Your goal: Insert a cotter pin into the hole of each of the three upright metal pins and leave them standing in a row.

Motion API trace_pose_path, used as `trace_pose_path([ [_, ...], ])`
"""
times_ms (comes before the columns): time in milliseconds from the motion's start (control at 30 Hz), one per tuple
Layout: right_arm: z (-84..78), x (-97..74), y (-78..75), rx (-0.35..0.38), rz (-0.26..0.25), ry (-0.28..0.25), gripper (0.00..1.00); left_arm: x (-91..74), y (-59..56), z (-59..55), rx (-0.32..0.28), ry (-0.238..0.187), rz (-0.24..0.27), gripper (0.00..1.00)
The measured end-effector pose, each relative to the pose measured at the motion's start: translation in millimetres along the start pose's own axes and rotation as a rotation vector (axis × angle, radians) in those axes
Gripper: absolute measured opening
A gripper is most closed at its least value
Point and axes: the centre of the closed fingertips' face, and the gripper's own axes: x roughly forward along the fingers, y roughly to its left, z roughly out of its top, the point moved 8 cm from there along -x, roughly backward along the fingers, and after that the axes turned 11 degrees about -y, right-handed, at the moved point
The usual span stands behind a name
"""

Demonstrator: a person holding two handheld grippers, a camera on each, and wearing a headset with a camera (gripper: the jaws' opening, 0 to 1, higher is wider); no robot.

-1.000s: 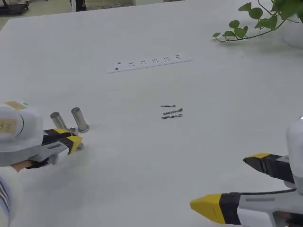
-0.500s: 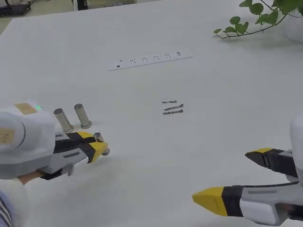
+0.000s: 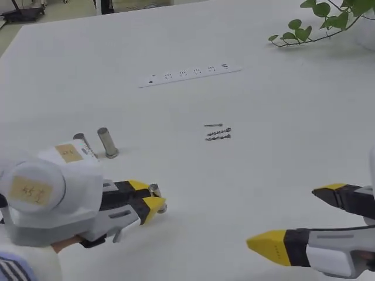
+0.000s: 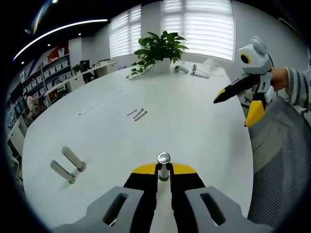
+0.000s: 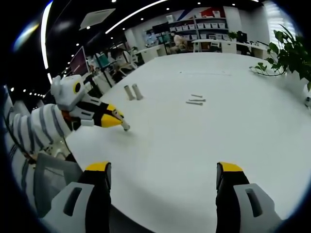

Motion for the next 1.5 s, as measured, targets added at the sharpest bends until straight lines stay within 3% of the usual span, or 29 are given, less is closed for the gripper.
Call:
trace_pose_path([
  [300, -1.0, 0.0, 1.9, 0.009, 0.019, -0.005, 0.9, 7.9, -9.7, -7.4, 0.016, 0.02, 0.008, 0.07],
  [467, -2.1, -0.5, 1.6, 0.008, 0.017, 0.001, 0.9, 11.2, -8.5, -8.0, -0.017, -0.008, 0.021, 0.07],
  [1200, -1.8, -2.1, 2.1, 0.007, 0.017, -0.001, 0.89, 8.9, -10.9, -6.2, -0.037, -0.023, 0.013, 0.09],
  [1400, -1.3, -2.9, 2.3, 0.006, 0.015, -0.005, 0.89, 4.5, -14.6, -4.4, -0.037, -0.026, -0.012, 0.25],
  [1500, -0.6, -3.9, 2.2, 0.004, 0.012, -0.008, 0.89, 1.4, -15.7, -2.3, -0.031, -0.038, -0.008, 0.4],
])
